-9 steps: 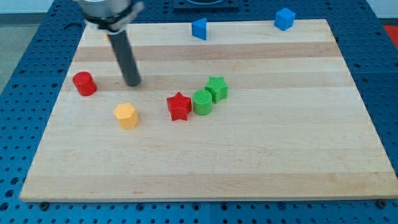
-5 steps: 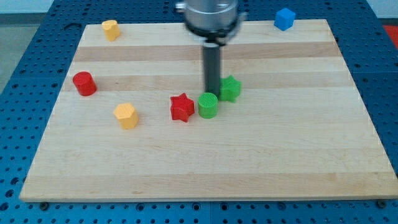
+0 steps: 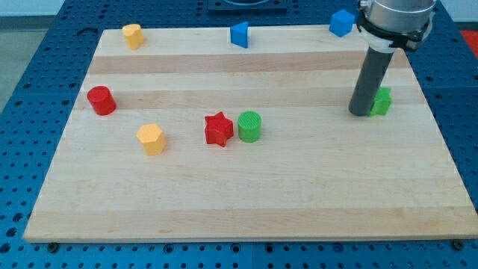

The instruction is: Push the green star to the right center

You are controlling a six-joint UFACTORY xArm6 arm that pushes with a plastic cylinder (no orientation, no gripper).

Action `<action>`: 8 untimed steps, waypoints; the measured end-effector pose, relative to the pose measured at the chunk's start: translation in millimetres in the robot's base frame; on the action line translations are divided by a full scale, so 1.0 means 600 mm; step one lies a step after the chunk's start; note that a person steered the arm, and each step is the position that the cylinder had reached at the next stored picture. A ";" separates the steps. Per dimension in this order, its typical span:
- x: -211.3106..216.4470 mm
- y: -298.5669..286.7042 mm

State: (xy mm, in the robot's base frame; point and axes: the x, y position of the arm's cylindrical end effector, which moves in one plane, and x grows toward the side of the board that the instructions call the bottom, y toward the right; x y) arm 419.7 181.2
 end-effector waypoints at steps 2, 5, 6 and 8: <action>0.078 -0.011; 0.078 -0.119; 0.068 -0.187; -0.030 -0.305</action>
State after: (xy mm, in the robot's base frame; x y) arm 402.0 -1.8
